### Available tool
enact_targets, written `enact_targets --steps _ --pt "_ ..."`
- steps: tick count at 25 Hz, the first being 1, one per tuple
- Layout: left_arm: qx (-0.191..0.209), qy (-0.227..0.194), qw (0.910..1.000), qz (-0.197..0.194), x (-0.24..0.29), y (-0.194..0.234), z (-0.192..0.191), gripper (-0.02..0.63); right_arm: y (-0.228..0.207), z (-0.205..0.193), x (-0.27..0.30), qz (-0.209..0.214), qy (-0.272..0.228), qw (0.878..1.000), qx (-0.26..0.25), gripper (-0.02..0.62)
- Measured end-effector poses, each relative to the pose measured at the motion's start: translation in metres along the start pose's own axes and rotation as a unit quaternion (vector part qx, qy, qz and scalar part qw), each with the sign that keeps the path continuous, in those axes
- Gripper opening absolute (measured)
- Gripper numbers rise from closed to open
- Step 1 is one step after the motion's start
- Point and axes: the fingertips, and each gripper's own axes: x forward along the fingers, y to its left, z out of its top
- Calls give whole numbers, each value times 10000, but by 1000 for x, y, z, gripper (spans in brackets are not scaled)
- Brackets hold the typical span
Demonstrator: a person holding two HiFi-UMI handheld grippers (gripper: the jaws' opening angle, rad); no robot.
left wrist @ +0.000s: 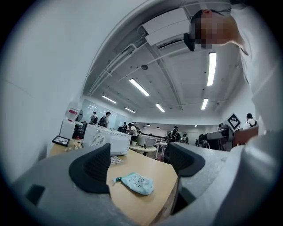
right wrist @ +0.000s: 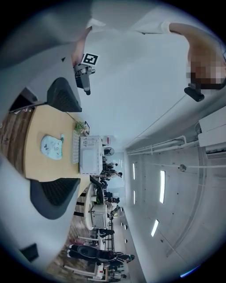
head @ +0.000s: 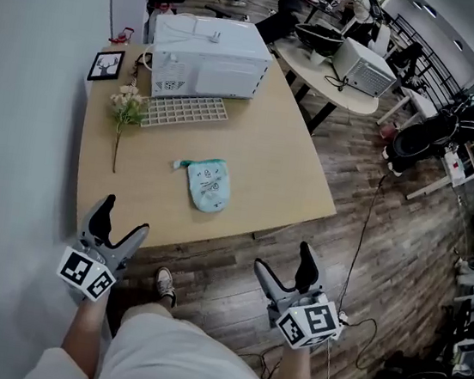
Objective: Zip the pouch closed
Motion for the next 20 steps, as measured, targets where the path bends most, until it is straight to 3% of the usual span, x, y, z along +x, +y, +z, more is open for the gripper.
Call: enact_targets --steps 6,14,20 --pt "-138 136 9990 -407 77 40 -6 413 -20 24 70 -81 130 9999 -69 445" --pt "-320 692 9947 -696 135 57 -54 413 -33 16 124 24 263 9995 156 445" --pt "-420 942 9936 -462 156 80 -86 407 -39 16 171 499 401 9979 -19 443"
